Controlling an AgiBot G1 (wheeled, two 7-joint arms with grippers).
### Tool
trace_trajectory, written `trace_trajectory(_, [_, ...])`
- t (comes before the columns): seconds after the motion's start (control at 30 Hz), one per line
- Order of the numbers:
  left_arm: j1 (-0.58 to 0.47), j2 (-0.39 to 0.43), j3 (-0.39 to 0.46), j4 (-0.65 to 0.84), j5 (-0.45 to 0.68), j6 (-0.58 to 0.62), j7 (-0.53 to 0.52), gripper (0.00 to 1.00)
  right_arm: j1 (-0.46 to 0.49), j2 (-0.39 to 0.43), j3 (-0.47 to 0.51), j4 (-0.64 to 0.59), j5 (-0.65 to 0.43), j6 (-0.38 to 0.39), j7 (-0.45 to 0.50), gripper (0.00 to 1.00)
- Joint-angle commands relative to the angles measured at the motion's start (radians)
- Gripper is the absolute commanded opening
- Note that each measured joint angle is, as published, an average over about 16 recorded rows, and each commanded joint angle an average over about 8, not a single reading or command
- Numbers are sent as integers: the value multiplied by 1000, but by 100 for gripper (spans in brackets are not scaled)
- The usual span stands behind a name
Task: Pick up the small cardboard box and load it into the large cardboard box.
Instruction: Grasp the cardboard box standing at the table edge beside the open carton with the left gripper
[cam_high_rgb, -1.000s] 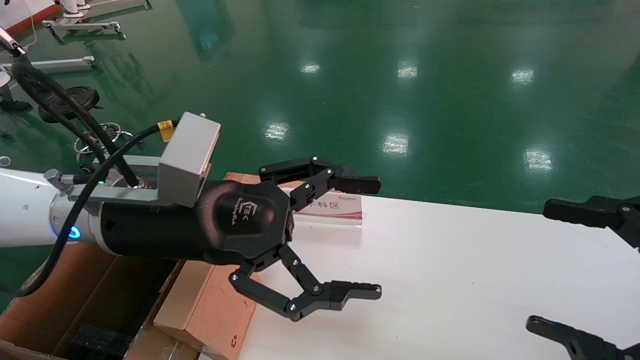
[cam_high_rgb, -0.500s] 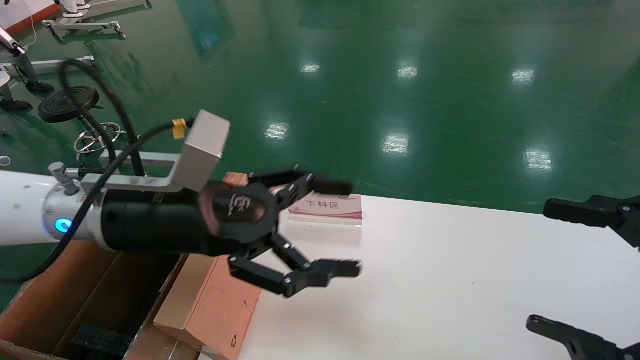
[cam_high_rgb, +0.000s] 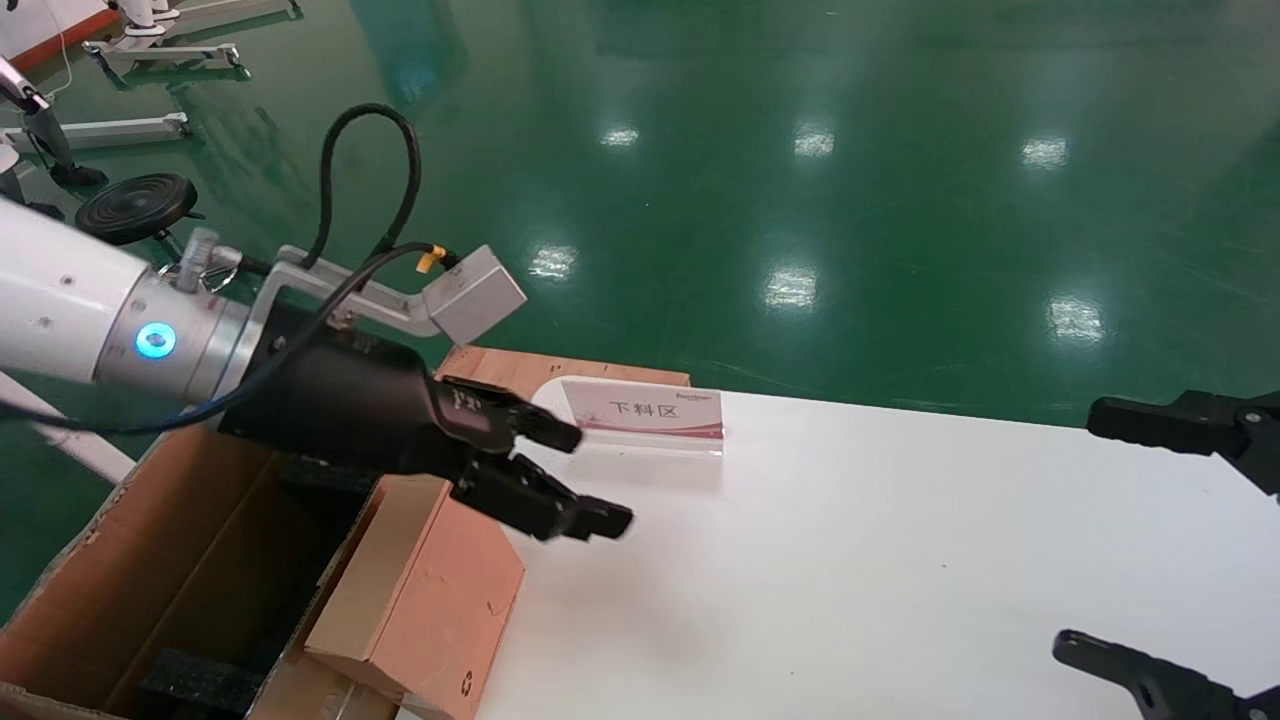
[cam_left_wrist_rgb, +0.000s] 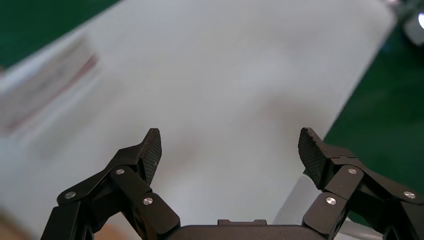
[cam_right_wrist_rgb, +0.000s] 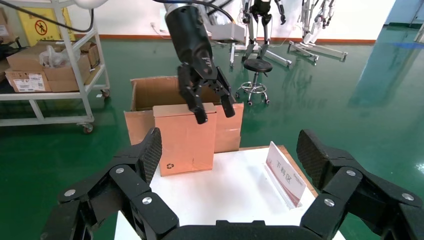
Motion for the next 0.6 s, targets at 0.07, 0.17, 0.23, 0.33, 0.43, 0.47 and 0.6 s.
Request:
trace_trajectory(0.07, [-89,1,88,-1,66,11,-129,100,0,0,0,0,0,0,0,100])
trace_trajectory(0.17, [-158,6,170,-3,60,13,-198,100,0,0,0,0,0,0,0,100])
trace_trajectory(0.23, [-200,15,222,-3,44,13,-227,100,0,0,-1,0,0,0,0,100])
trace_trajectory(0.33, [-262,34,303,-2,23,14,-265,100,0,0,-1,0,1,0,0,100])
trace_trajectory(0.43, [-338,59,409,-1,33,17,-316,100,0,0,-1,0,1,0,-1,100])
trace_trajectory(0.47, [-365,68,448,-1,39,18,-335,100,0,0,-1,0,1,0,-1,100])
trace_trajectory(0.6, [-478,99,613,-1,56,22,-412,100,0,1,-1,0,1,1,-1,100])
